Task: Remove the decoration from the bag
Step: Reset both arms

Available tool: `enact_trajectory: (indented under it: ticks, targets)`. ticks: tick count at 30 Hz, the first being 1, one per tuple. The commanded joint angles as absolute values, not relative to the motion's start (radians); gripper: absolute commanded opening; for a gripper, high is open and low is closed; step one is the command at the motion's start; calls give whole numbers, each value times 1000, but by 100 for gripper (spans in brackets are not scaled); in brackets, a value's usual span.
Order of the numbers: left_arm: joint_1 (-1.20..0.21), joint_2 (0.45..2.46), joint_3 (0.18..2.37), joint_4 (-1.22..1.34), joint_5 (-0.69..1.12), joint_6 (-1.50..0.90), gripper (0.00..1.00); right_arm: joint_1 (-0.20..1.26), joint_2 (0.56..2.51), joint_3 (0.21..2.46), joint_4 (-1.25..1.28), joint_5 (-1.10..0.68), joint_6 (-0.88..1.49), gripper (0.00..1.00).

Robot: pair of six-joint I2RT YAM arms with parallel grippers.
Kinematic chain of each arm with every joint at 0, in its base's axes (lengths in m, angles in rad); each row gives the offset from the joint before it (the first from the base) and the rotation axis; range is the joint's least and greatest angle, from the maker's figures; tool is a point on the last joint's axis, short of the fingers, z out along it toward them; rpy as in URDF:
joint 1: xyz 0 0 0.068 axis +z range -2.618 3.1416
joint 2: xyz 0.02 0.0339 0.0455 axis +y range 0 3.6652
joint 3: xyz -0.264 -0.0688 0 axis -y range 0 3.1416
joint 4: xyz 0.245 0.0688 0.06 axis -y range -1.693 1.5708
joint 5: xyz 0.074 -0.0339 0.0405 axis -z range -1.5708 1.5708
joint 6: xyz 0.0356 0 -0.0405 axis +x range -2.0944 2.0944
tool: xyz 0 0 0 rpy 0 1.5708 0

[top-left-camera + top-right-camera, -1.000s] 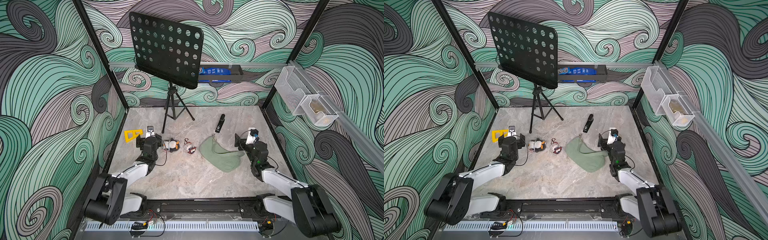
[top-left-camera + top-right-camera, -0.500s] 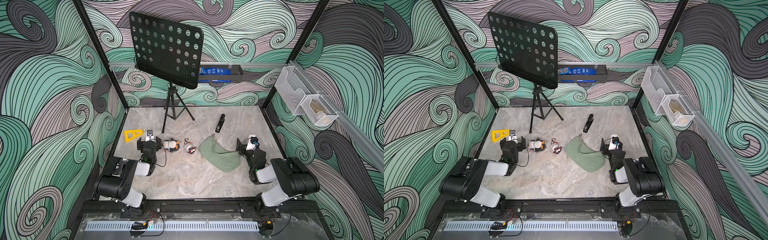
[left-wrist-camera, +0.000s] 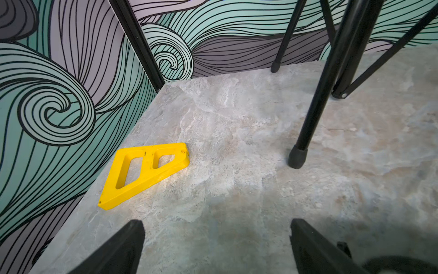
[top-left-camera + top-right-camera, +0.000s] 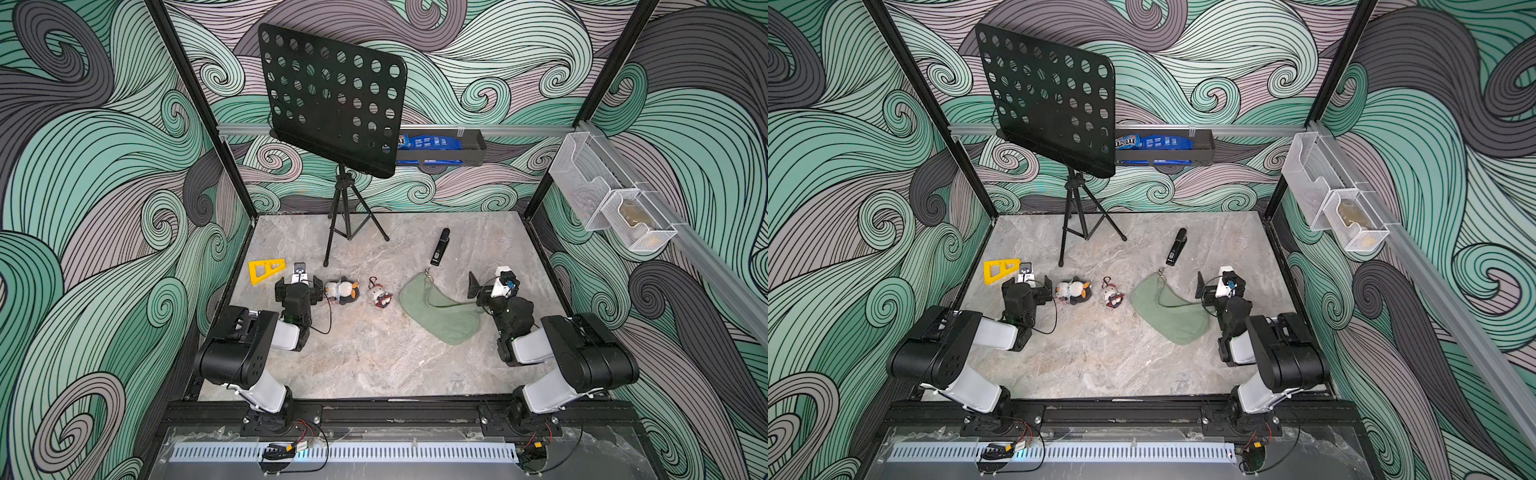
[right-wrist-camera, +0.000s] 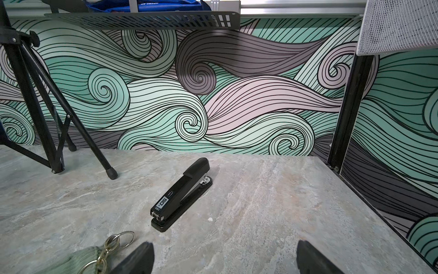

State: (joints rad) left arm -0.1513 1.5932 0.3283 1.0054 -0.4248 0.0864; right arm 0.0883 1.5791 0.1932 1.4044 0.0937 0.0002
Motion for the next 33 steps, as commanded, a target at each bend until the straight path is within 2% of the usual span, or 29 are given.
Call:
enact_trajectory:
  ticks: [1, 26, 33]
  targets:
    - [-143, 1596, 357, 1016, -399, 84, 99, 84, 1584, 218, 1388, 77, -11, 99]
    - [-141, 1598, 360, 1019, -399, 81, 99, 103, 1583, 202, 1418, 76, -37, 99]
    - [-142, 1598, 360, 1019, -399, 82, 99, 57, 1579, 207, 1404, -16, -9, 99]
